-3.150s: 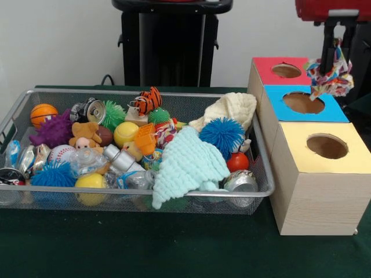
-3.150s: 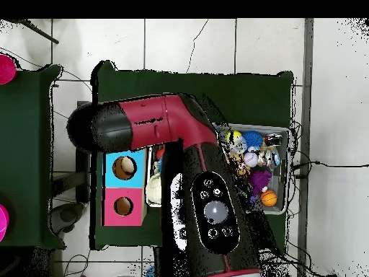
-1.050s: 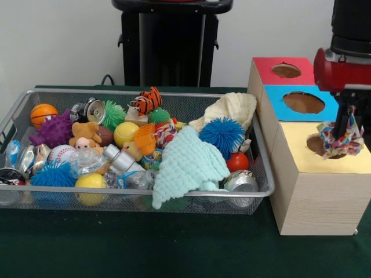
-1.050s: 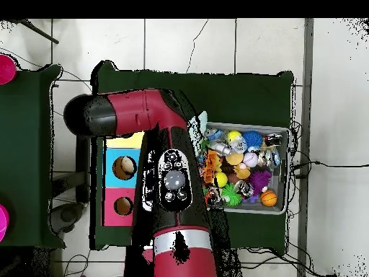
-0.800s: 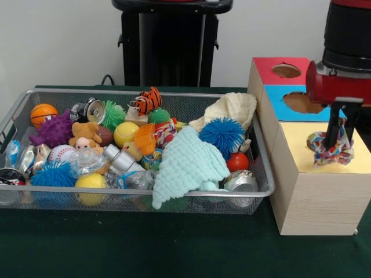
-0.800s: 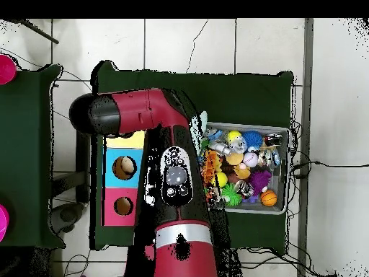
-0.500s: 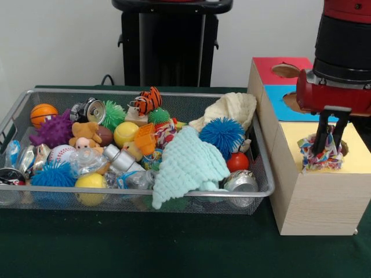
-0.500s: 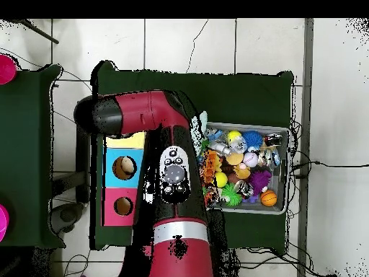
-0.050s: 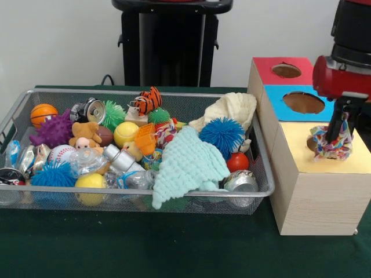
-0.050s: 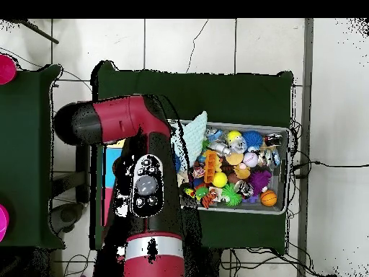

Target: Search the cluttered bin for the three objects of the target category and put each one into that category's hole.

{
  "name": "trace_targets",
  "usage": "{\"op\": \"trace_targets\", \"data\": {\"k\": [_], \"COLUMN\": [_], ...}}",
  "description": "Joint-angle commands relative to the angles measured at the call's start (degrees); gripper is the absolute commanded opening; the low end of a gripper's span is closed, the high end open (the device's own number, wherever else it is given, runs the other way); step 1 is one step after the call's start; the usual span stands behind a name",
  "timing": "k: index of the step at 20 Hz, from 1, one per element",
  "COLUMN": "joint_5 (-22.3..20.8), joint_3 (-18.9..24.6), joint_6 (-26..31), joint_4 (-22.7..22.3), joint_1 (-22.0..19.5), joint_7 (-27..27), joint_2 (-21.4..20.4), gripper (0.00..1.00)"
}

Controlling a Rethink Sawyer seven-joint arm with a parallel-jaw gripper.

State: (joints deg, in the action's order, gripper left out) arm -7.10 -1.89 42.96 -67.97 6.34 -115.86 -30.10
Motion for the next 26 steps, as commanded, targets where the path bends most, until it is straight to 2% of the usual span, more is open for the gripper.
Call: {"op": "trace_targets", "data": {"k": [1,4,7,11,13,22,26], "joint_5": [2.2,2.7,2.5,2.1,2.0,2.0,1.8], "joint_3": [-2.4,-3.4,-4.3,-4.0,-4.1,-6.4,-5.1], "joint_6": [-2.0,-2.6,-5.9,-10.3,-10.3,-13.6,-15.0], "joint_4": [-9.3,-9.9,-12.1,-13.2,-13.1,-13.1,-13.8], "joint_1": [2.9,4.2,5.5,3.7,3.1,4.8,2.7], "joint_7": [-16.4,-16.7,-16.6,-13.4,-12.0,-12.2,-9.0], "joint_2": [-1.5,-1.5,-1.4,0.4,0.8,2.9,2.6], "gripper": [0.00,0.00,0.00,0.00,0.00,0.00,0.00]}}
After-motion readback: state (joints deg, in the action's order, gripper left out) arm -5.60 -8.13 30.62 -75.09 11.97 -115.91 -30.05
